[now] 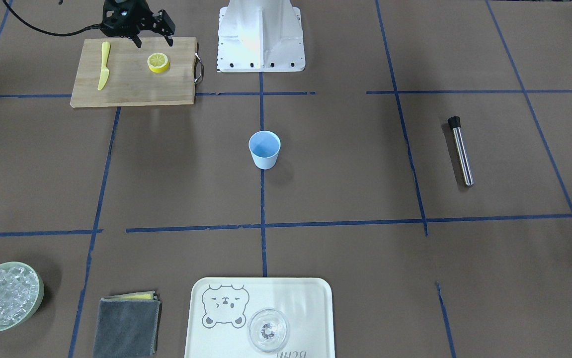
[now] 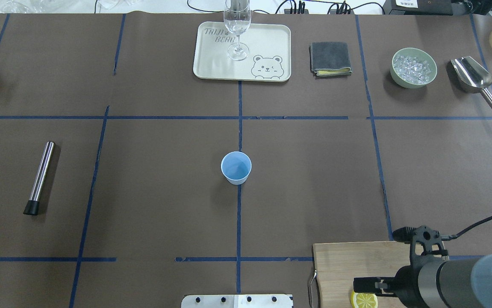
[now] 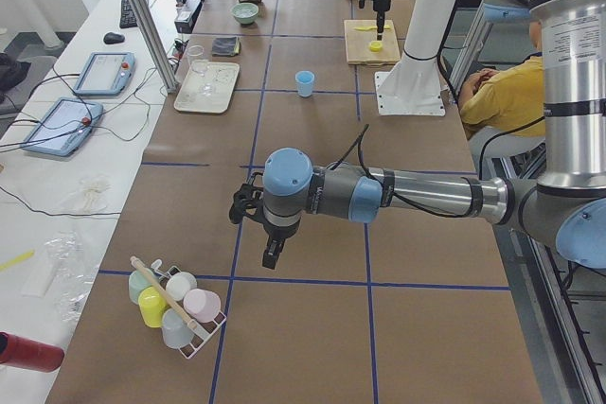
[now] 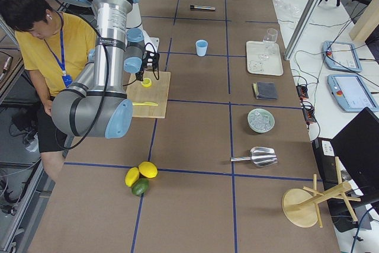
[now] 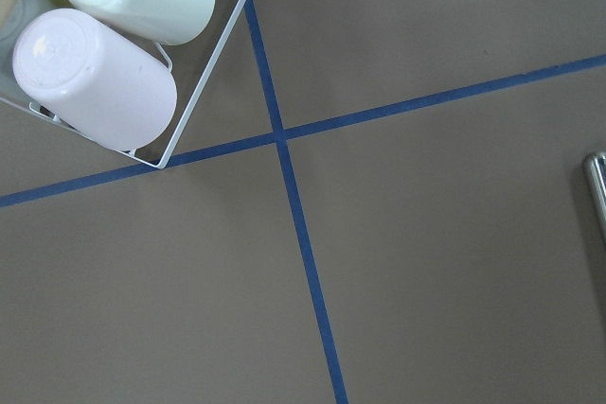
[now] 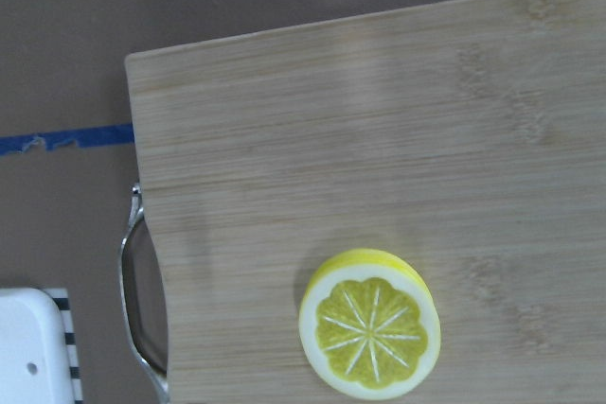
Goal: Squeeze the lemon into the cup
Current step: 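Move the right gripper over the lemon slice on the cutting board, then lower the right gripper and grasp the yellow lemon slice, then carry the lemon slice with the right gripper to the blue cup, then lower the lemon slice into the blue cup and open the right gripper, then raise the right gripper away from the cup while the left arm enters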
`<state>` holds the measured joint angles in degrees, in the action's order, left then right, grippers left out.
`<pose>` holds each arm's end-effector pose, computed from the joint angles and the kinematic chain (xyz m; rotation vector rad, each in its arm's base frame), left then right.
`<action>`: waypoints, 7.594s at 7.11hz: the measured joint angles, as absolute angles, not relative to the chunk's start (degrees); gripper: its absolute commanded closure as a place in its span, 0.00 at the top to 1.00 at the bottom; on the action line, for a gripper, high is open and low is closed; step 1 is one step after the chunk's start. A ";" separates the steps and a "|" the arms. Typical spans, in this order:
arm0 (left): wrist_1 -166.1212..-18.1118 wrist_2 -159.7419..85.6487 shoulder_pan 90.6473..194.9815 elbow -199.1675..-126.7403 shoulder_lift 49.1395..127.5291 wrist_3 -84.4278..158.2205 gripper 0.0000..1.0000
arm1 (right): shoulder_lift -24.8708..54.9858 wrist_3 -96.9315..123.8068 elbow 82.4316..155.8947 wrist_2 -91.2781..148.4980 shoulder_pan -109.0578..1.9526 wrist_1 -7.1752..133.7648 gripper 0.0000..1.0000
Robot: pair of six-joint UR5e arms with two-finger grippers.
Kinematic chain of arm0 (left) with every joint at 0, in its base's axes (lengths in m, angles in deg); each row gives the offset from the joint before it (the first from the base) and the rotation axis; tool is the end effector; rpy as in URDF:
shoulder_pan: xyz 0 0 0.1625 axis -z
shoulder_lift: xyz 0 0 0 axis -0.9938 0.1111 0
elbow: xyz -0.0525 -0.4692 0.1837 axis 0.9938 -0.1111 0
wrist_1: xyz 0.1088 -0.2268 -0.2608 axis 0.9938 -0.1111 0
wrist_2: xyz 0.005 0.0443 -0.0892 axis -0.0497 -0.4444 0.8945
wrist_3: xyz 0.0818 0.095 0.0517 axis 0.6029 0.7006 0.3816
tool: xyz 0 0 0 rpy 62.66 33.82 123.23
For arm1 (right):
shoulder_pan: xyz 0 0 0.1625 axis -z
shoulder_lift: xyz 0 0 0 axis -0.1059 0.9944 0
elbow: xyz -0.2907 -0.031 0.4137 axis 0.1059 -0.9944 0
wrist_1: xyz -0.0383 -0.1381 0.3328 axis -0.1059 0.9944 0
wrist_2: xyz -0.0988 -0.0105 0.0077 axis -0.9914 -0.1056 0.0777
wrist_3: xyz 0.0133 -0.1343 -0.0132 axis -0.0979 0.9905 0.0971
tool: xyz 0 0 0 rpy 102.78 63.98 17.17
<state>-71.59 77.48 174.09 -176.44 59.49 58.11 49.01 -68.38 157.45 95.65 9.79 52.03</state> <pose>-0.0387 -0.3696 0.7054 0.2294 0.7898 0.1758 -0.3546 -0.1105 0.5043 -0.0961 -0.9019 0.0743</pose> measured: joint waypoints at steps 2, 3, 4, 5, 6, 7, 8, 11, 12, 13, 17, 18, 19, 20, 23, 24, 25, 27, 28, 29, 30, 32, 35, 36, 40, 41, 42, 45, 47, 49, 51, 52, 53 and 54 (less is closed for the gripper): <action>-71.63 77.48 174.11 -176.58 59.44 58.23 1.00 | 48.19 -69.19 155.60 94.18 11.12 52.97 0.98; -71.64 77.47 174.14 -176.68 59.43 58.30 1.00 | 47.71 -69.26 154.71 94.04 11.19 53.07 0.98; -71.64 77.48 174.14 -176.69 59.43 58.35 1.00 | 46.95 -69.28 153.75 93.94 11.16 53.13 0.98; -71.64 77.45 174.14 -176.69 59.43 58.40 1.00 | 46.29 -69.29 152.84 93.85 11.13 53.15 0.97; -71.64 77.42 174.15 -176.68 59.40 58.43 1.00 | 45.99 -69.29 152.24 93.79 10.99 53.17 0.96; -71.64 77.40 174.14 -176.66 59.36 58.41 1.00 | 45.94 -69.29 152.01 93.77 10.73 53.17 0.93; -71.64 77.39 174.15 -176.66 59.35 58.40 1.00 | 45.95 -69.29 151.89 93.80 10.45 53.17 0.87; -71.64 77.39 174.15 -176.71 59.34 58.39 1.00 | 45.90 -69.29 151.38 93.83 9.81 53.17 0.77; -71.64 77.37 174.15 -176.76 59.34 58.39 1.00 | 45.89 -69.29 151.37 93.83 9.62 53.17 0.73; -71.64 77.33 174.14 -176.80 59.31 58.39 1.00 | 45.89 -69.29 151.41 93.83 9.41 53.17 0.69; -71.64 77.30 174.15 -177.09 58.92 58.39 1.00 | 45.88 -69.29 151.83 93.84 8.43 53.17 0.62; -71.64 77.30 174.15 -177.21 58.80 58.39 1.00 | 45.90 -69.29 152.02 93.83 8.04 53.17 0.62; -71.64 77.32 174.15 -177.27 58.76 58.39 1.00 | 45.96 -69.29 152.28 93.82 7.56 53.17 0.63; -71.62 77.36 174.15 -177.35 58.70 58.39 1.00 | 46.11 -69.29 152.89 93.85 6.96 53.19 0.63; -71.59 77.39 174.22 -177.45 58.57 58.39 1.00 | 46.11 -69.27 155.67 93.95 5.32 55.25 0.63; -71.57 77.39 174.23 -177.45 58.55 58.39 1.00 | 45.06 -69.23 156.79 94.12 4.52 56.77 0.63; -71.56 77.39 174.22 -177.44 58.55 58.39 1.00 | 42.83 -69.19 157.13 94.34 3.37 57.82 0.63; -71.55 77.44 174.21 -177.38 58.55 58.39 1.00 | 33.65 -69.12 156.12 95.58 -0.64 64.22 0.63; -71.55 77.44 174.22 -177.34 58.54 58.39 1.00 | 26.51 -69.09 154.08 97.34 -3.75 69.18 0.63; -71.55 77.43 174.23 -177.32 58.54 58.40 1.00 | 19.64 -69.03 151.07 99.19 -6.85 72.86 0.63; -71.55 77.45 174.22 -177.34 58.54 58.39 1.00 | 13.01 -69.02 146.78 100.36 -9.58 74.65 0.64; -71.55 77.47 174.21 -177.39 58.54 58.39 1.00 | 2.73 -69.18 137.78 101.97 -14.02 75.36 0.65; -71.55 77.55 174.23 -177.63 58.55 58.39 1.00 | -5.56 -69.41 127.31 103.12 -16.97 75.07 0.65; -71.55 77.59 174.23 -177.67 58.54 58.39 1.00 | -6.30 -69.69 126.15 103.19 -17.07 74.94 0.65; -71.55 77.65 174.23 -177.72 58.54 58.39 1.00 | -7.60 -70.25 123.75 103.15 -17.51 74.28 0.65; -71.55 77.65 174.23 -177.72 58.54 58.39 1.00 | -7.74 -70.28 122.98 103.13 -17.60 73.57 0.65; -71.55 77.65 174.26 -177.75 58.54 58.39 1.00 | -7.81 -70.32 122.35 103.09 -17.70 72.95 0.67; -71.57 77.65 174.32 -177.87 58.54 58.39 1.00 | -7.86 -70.27 121.74 103.14 -17.82 72.58 0.79; -71.63 77.57 174.35 -177.95 58.55 58.40 1.00 | -7.83 -70.06 121.71 103.17 -17.99 72.59 0.82; -71.84 77.69 174.34 -177.64 58.57 58.45 1.00 | -7.87 -69.85 121.92 103.24 -18.21 72.30 1.00; -72.28 79.18 174.13 -176.77 58.58 58.15 1.00 | -7.51 -69.74 122.90 105.18 -19.02 71.92 1.00; -73.08 81.77 173.85 -175.97 58.61 58.15 1.00 | -5.54 -69.47 125.34 108.67 -21.04 72.15 1.00; -75.39 83.44 172.40 -175.30 58.65 57.63 1.00 | -1.40 -68.42 129.92 113.11 -23.68 72.29 1.00; -78.99 84.10 169.22 -174.18 59.04 55.05 1.00 | 3.32 -66.95 134.96 116.35 -25.62 72.31 1.00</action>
